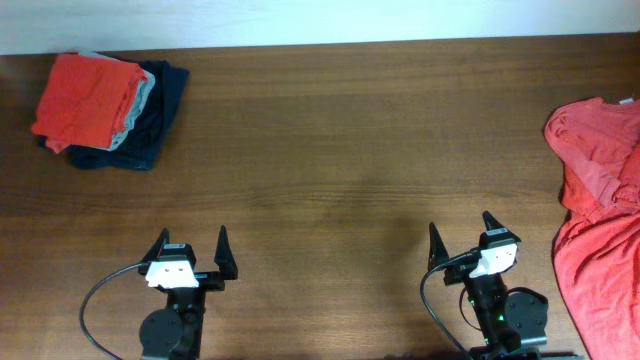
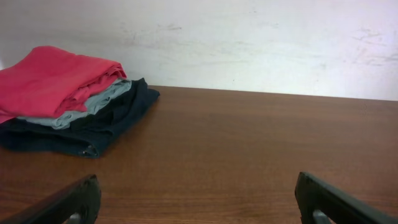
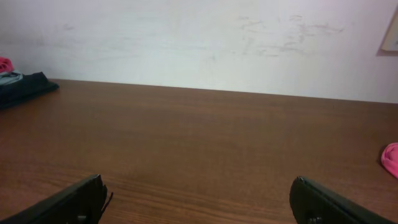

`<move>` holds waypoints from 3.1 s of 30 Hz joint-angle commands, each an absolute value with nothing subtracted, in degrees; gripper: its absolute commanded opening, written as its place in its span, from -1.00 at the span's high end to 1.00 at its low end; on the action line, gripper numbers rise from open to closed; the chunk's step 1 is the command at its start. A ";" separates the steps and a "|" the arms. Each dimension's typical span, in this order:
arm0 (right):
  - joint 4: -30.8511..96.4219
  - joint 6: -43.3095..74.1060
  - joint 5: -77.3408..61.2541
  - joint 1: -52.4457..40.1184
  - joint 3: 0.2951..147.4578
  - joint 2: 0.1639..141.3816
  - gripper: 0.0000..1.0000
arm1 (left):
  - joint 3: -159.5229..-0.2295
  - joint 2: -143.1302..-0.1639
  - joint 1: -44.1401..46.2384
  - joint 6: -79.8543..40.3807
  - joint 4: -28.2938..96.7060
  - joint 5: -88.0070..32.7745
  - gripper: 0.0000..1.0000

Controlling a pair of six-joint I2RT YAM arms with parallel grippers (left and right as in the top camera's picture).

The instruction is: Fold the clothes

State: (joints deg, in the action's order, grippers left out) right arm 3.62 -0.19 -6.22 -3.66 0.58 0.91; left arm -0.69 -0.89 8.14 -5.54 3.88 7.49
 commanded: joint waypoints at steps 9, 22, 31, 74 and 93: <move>3.95 0.10 -5.50 -3.25 0.32 0.36 -0.97 | -0.54 -0.30 8.36 -4.62 4.12 6.90 -0.99; 3.97 0.10 -5.50 -3.25 0.32 0.36 -0.97 | -0.54 -0.30 8.36 -4.62 4.14 6.90 -0.99; 3.95 0.10 -5.50 -3.25 0.32 0.36 -0.97 | -0.54 -0.30 8.36 -4.62 4.14 6.90 -0.99; 4.12 0.08 -3.57 -3.25 0.32 0.36 -0.97 | -0.54 -0.30 8.36 -4.62 4.14 6.90 -0.99; 7.14 2.04 -2.42 -3.25 14.50 2.35 -0.97 | -0.54 -0.30 8.36 -4.62 4.14 6.90 -0.99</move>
